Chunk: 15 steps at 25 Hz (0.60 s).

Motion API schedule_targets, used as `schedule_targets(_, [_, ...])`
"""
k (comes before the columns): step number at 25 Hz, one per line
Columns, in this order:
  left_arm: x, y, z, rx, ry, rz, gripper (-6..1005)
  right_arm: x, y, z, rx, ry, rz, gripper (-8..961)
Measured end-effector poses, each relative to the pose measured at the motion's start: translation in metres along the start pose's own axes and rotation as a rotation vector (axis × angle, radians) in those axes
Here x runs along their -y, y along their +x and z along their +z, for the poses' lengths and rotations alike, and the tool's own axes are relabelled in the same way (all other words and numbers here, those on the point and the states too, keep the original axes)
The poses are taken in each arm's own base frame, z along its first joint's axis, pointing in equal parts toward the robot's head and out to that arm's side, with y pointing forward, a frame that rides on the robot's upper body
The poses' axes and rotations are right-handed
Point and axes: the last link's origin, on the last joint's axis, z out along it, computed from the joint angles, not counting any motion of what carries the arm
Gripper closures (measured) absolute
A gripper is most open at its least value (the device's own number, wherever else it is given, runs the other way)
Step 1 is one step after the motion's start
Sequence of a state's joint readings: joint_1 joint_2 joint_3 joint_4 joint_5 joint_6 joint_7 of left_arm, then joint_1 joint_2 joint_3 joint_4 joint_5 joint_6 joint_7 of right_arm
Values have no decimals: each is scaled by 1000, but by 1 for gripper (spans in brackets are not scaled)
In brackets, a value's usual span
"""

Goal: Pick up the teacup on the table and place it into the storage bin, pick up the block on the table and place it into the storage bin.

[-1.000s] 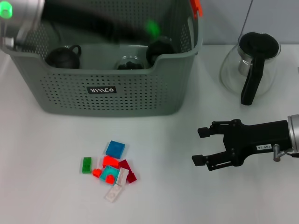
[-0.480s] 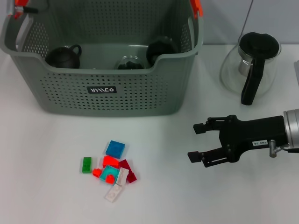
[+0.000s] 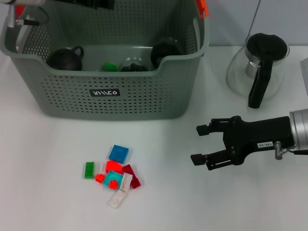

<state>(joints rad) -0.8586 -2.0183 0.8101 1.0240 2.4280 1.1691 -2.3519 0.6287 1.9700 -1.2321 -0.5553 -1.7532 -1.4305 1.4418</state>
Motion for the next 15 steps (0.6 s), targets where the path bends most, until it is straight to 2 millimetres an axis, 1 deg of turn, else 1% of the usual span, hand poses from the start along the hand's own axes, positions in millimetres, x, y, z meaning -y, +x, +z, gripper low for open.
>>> schedule_targets(1, [-3,1,-4,-2,-20,10,491,0,-1,1,-1,-2,-2,23])
schedule_targets(2, [-3,1,-4,-2,-20,10,450,0,-1,1,-3,-4,-4,23])
schedule_targets(3, [-21,3,-21,-15,-123,76,409,0,-2,2,-2,-6,-7,23])
schedule_targets(4, [-27,2,-26,-19,-157,103,369,0,-3,2,-3,-7,-8,23])
schedule_targets(6, [-51,-4,-44,-39,-283,217,287,0,-4,2,-1,-6,-9,23])
schedule_targets(7, [-65,-9,-57,-57,-353,301,275,0,-4,2,0,-6,-10,23])
schedule_targets(8, [-73,-15,-64,-64,-388,345,262,1,-4,2,1,-5,-9,23])
schedule_targets(10, [-92,-35,-78,-56,-461,459,238,1,-4,1,3,1,-8,24])
schedule_targets(11, [-97,-43,-82,-44,-478,501,225,2,-4,2,7,6,-7,24])
schedule_targets(12, [-102,-55,-86,-20,-496,555,213,2,-4,2,10,10,-6,24])
schedule_targets(13, [-105,-62,-87,-5,-502,586,200,2,-4,2,14,12,-7,24])
schedule_targets(15, [-107,-81,-90,31,-510,639,176,2,-4,3,17,13,-6,24])
